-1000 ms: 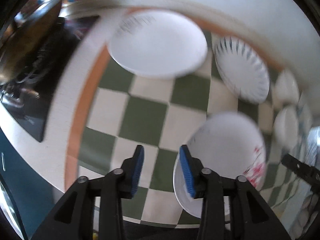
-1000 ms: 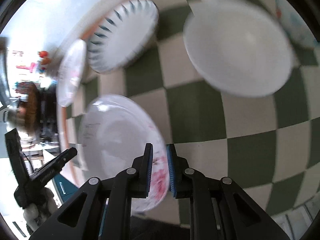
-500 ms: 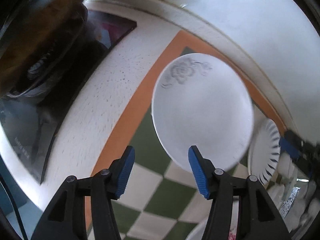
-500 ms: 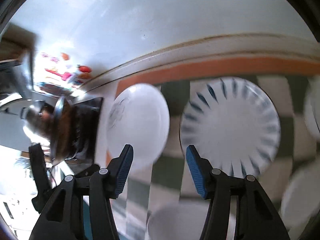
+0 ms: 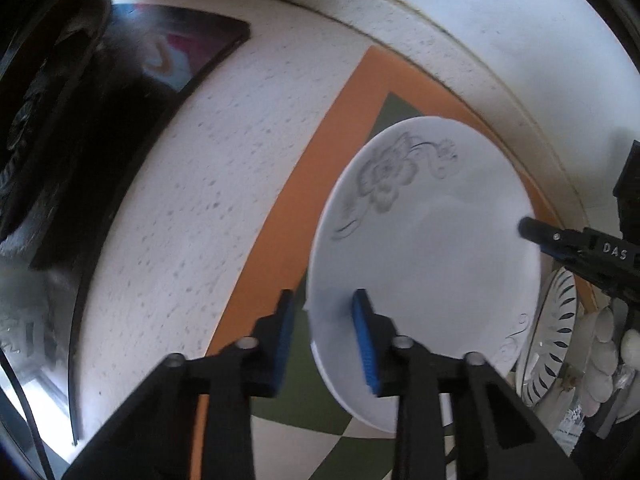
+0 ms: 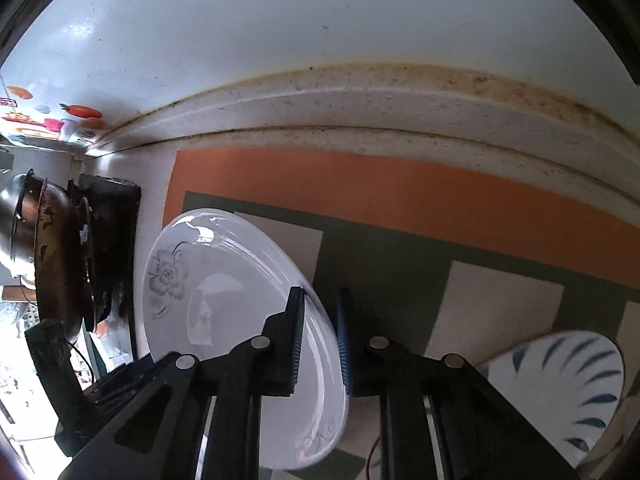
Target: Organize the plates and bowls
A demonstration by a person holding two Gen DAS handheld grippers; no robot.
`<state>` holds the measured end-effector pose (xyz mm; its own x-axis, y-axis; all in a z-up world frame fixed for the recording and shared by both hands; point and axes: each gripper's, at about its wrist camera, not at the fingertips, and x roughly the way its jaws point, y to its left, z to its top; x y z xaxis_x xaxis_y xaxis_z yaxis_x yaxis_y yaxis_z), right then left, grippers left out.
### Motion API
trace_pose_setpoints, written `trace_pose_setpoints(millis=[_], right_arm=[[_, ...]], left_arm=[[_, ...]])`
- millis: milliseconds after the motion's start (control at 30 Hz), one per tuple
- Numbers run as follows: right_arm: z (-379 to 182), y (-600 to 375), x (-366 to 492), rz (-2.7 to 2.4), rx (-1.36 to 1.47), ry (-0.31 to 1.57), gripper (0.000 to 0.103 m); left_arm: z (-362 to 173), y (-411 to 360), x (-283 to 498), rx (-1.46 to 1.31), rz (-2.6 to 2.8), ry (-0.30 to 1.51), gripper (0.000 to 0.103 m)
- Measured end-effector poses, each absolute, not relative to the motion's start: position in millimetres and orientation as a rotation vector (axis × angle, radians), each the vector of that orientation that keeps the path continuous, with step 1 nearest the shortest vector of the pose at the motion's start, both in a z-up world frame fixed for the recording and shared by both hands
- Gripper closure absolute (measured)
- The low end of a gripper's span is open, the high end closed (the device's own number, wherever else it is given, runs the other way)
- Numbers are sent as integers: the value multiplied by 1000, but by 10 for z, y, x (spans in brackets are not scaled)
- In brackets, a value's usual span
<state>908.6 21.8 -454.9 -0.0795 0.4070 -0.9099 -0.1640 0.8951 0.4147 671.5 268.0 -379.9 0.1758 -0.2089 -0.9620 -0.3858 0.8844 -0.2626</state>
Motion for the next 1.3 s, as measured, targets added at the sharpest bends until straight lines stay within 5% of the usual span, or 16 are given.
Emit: trace_pose_setpoints(millis=[800,1300], right_arm=[[-3999,-497,8319,477,307,1582,86],[-3546,-1491,7141,441,474,1537,86]], left_arm=[[-2998,2307,6269,-377,47,1371,85],[-2737,1472,5633,-269,-98,1411,85]])
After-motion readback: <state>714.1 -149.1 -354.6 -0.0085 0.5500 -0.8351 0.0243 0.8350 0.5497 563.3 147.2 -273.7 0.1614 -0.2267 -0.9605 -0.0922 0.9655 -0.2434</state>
